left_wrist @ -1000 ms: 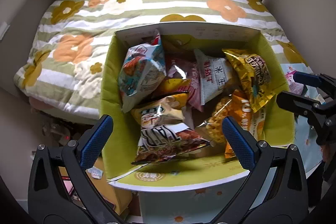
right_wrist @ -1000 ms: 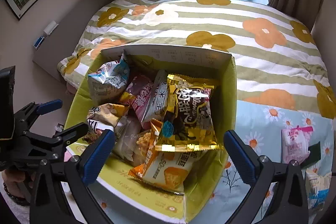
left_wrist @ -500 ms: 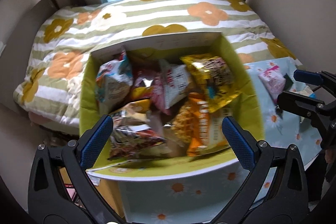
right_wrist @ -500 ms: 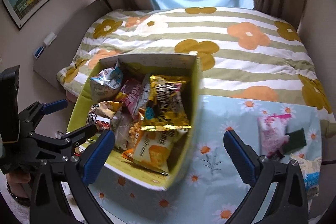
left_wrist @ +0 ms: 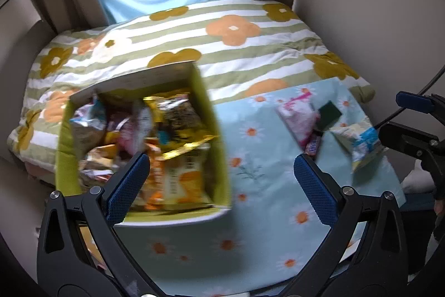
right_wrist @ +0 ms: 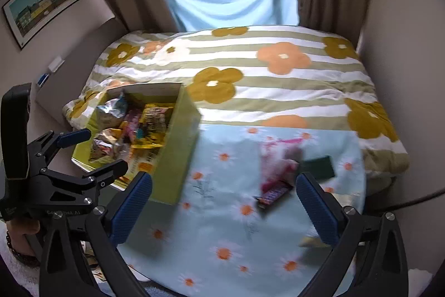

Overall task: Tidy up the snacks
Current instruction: 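Grasp the blue-white cheese bag on the table with the right tool, then grasp the Snickers bar with the left tool, then carry the Snickers bar and blue-white bag toward the yellow box with both tools, then open the left tool to drop the Snickers while the right tool drops the blue-white bag, then move the left tool to the pink Oishi bag while the right tool approaches the dark green bar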

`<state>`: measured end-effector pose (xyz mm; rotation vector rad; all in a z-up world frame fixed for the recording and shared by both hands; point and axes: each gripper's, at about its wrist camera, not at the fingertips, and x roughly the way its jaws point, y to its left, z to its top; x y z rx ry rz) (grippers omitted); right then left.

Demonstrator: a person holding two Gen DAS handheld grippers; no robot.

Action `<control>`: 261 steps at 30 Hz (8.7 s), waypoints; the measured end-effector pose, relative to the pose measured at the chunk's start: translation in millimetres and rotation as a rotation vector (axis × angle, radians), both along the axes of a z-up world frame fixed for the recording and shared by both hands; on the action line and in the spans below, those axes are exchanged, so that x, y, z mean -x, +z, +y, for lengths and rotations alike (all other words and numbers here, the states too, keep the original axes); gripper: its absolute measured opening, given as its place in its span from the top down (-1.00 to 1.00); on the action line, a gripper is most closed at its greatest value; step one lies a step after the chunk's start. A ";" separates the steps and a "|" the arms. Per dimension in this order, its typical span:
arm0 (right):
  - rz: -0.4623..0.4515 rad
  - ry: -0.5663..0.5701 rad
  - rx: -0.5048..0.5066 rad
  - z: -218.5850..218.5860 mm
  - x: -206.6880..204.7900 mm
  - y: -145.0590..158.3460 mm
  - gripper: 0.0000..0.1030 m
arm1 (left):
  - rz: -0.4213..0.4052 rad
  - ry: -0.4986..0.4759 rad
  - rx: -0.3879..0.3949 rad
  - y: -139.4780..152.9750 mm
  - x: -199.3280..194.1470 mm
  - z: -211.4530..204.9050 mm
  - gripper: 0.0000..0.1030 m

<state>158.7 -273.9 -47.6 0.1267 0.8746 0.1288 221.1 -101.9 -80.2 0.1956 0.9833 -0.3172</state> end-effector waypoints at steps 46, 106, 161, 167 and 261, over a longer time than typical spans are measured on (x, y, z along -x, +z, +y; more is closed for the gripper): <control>0.217 -0.166 0.277 -119.7 -23.0 -198.9 -0.45 | 0.226 -0.258 -0.044 -199.2 -32.6 -173.3 -0.87; 0.049 -0.196 0.135 -136.7 25.3 -141.1 -0.09 | 0.119 -0.310 -0.017 -159.6 42.8 -192.6 0.59; -0.117 -0.025 0.103 -76.6 11.9 -41.8 -0.09 | 0.011 -0.097 0.098 -50.3 12.4 -97.0 0.51; -0.145 0.110 0.089 -1.0 -26.3 -17.4 -0.09 | -0.060 0.036 0.101 -12.1 -25.2 -9.8 0.51; 0.110 0.075 0.130 -171.1 -90.3 -148.5 -0.99 | 0.403 0.093 0.162 -189.5 -105.4 -173.4 -0.67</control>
